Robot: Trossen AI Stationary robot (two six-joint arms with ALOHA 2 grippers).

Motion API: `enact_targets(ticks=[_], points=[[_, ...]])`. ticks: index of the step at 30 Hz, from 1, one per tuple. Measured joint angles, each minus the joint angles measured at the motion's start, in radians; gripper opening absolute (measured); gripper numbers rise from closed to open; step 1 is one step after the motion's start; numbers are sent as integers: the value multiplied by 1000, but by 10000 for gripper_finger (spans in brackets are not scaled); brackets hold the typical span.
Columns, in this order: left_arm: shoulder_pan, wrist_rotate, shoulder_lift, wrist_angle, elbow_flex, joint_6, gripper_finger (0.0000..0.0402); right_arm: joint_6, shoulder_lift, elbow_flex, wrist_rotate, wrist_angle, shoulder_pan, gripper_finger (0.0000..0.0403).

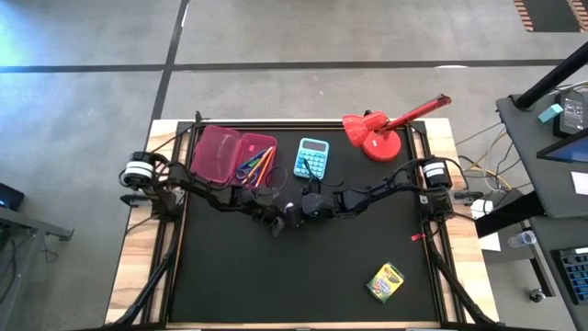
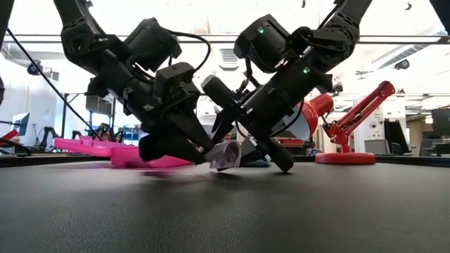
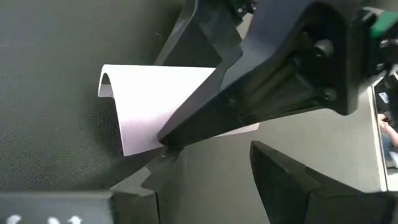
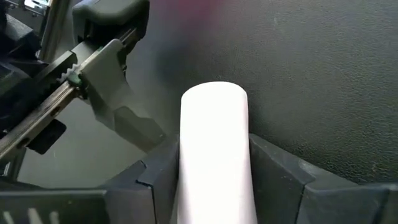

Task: Pack school essentials
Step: Put the pink sticky notes into the pink supply box

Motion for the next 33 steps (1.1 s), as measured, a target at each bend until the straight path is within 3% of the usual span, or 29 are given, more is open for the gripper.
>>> enact_targets(ticks=[10,19,33], points=[[0,5,-6,18,26,98,164,-6,-3,-2,-2,-1,-17,196],[0,12,-47,18,20,130,164,32,-24,-3,-100,16,-36,185],[3,18,-374,-144,18,270,164,1,-149,0,-121,53,-110,187]])
